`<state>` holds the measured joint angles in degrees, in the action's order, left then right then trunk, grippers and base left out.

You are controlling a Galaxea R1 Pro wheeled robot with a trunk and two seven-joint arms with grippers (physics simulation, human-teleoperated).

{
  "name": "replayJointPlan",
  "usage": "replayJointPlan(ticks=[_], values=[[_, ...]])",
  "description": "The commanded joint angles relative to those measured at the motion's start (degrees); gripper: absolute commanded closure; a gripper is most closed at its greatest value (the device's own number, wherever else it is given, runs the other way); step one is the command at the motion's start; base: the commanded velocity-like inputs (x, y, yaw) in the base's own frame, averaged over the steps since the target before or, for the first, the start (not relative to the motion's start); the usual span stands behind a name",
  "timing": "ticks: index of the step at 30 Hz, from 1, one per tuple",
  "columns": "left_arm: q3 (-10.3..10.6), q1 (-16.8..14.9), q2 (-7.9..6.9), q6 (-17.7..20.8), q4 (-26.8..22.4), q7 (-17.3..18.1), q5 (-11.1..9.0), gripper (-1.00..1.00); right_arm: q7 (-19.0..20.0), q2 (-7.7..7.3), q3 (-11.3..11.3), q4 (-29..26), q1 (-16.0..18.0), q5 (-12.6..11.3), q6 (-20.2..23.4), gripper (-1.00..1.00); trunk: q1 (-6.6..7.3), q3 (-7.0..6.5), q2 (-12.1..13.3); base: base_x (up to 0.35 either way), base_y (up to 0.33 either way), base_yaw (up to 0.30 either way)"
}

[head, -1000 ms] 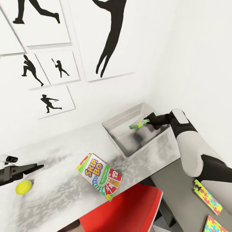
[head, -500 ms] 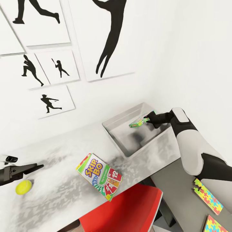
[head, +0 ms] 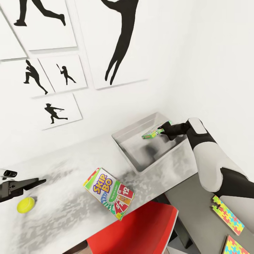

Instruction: Put all the toys in the child's room - the three board games (two on the bed and one on the table), the two jigsaw puzzles on the table, and the tennis ball on the table - inside the toy box on the table in the child's room.

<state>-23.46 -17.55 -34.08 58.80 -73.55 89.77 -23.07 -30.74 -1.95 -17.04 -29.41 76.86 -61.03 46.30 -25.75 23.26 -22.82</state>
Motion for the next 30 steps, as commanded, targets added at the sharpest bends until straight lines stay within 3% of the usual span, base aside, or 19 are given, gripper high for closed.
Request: replayJointPlan(ticks=[1,14,15,30], values=[[0.00,-0.03,-0.02,0.61,-0.01,0.23,0.04,-1.00,-0.52,0.02,-0.18,-0.04,0.05,-0.59,0.02,1.00,-0.03,0.10,-0.10,0.000,0.000,0.000],[0.00,-0.03,0.06,0.61,-0.01,0.23,0.04,-1.00,-0.46,-0.02,-0.17,-0.11,0.05,-0.49,-0.07,1.00,-0.03,0.10,-0.10,0.000,0.000,0.000],[0.00,-0.03,0.06,0.61,-0.01,0.23,0.04,-1.00,-0.46,-0.02,-0.17,-0.11,0.05,-0.49,-0.07,-1.00,-0.03,0.10,-0.10,0.000,0.000,0.000],[0.00,-0.03,0.04,0.61,-0.01,0.23,0.04,-1.00,-0.37,-0.12,-0.18,-0.17,0.05,-0.53,0.04,-1.00,-0.03,0.10,-0.10,0.000,0.000,0.000]])
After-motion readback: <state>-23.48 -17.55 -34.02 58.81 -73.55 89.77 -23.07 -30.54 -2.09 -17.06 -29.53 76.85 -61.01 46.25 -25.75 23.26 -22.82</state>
